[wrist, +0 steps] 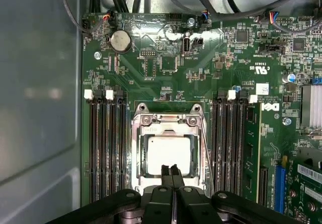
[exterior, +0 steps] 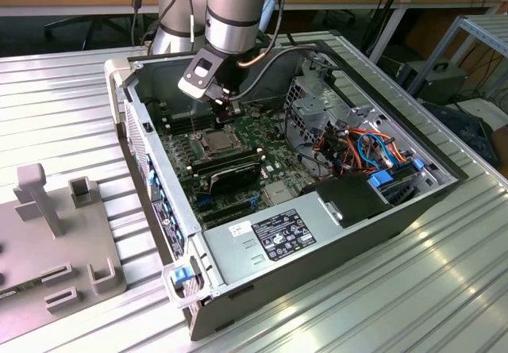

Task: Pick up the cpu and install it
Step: 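Close the cpu cover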

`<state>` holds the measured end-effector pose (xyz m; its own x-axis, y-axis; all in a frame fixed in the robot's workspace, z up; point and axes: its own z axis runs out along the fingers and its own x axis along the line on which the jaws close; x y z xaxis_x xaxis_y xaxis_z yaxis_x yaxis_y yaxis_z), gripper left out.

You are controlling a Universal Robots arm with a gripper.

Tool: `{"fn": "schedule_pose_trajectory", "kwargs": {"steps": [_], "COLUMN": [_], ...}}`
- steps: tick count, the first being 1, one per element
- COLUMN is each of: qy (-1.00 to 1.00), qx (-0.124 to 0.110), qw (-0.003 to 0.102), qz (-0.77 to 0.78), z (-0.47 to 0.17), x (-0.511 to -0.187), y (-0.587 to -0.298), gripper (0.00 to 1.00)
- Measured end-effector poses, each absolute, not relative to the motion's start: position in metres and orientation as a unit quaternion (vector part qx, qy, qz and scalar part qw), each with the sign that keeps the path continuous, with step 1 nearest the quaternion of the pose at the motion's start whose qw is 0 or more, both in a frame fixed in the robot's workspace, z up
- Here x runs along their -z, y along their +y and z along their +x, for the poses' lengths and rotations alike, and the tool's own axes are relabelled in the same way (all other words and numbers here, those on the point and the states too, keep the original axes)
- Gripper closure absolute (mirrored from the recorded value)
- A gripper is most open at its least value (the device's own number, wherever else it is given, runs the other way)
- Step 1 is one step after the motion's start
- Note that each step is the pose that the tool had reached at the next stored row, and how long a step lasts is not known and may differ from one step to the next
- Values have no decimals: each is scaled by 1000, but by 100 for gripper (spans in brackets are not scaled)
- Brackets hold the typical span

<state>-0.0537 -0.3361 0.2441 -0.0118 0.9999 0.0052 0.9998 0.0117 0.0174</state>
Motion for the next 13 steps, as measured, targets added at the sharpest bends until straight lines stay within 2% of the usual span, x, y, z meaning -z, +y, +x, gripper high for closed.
{"fn": "schedule_pose_trajectory", "kwargs": {"steps": [13], "qy": [711], "qx": [-8], "qw": [4], "qz": [703], "z": [-56], "x": [-240], "y": [-336], "gripper": [89]}}
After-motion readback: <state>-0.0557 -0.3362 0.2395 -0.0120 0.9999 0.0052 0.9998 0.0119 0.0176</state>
